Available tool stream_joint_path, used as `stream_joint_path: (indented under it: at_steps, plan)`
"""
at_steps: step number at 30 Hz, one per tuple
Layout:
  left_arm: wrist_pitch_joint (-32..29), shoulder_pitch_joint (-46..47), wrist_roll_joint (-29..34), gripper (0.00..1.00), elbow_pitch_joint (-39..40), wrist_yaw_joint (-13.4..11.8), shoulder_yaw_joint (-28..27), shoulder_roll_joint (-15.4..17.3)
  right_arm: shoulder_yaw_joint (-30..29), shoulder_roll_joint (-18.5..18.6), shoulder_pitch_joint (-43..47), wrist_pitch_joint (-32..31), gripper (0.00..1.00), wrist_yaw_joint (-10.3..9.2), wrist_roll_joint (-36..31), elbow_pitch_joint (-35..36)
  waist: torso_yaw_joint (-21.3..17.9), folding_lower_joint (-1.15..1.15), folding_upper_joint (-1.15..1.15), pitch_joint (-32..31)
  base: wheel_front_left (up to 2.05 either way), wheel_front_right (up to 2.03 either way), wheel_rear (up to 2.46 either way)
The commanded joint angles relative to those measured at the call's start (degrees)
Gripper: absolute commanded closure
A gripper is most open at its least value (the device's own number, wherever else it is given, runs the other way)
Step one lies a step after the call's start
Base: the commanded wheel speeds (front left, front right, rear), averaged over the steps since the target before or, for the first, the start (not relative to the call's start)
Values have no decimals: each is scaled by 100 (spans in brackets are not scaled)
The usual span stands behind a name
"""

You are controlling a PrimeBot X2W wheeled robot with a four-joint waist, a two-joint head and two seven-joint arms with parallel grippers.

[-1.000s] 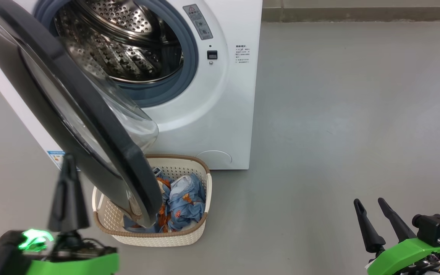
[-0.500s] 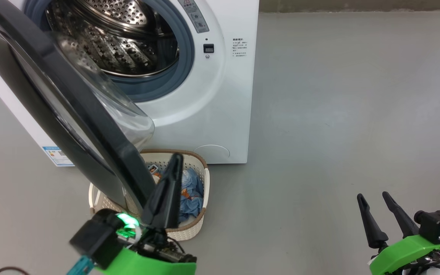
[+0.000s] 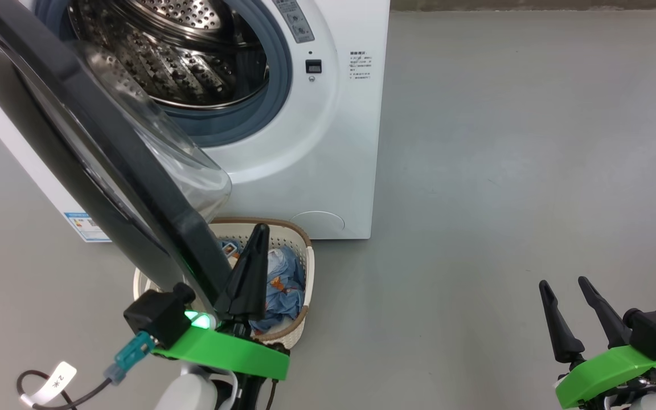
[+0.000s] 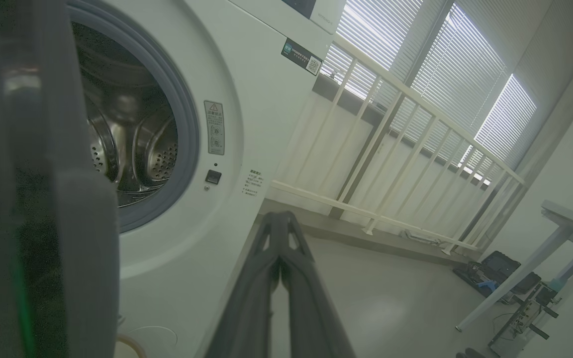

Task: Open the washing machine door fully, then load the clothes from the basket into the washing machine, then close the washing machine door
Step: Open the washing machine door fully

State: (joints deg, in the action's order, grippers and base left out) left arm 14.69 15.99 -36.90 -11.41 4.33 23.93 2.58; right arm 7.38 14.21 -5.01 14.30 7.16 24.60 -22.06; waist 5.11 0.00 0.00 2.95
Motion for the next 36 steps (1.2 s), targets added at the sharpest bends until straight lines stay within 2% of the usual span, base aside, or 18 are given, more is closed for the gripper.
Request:
stream_joint_path:
  at_steps: [1, 15, 23, 36]
  plan:
    - [31, 246, -39, 100, 58, -51, -170, 31, 82, 79, 10, 70, 0, 33, -74, 160, 0, 0, 0, 5, 0, 0, 0]
    - [31, 469, -247, 100, -641, 1, -605, 30, 129, 98, 10, 70, 0, 33, -168, 231, 34, 0, 0, 63, 0, 0, 0]
    - [31, 535, -257, 100, -913, 117, -780, 30, 151, 108, -27, 70, 0, 33, -170, 243, 69, 0, 0, 39, 0, 0, 0]
    - [31, 483, -280, 100, -1062, 198, -1003, 30, 158, 114, 14, 70, 0, 33, -174, 296, 205, 0, 0, 35, 0, 0, 0]
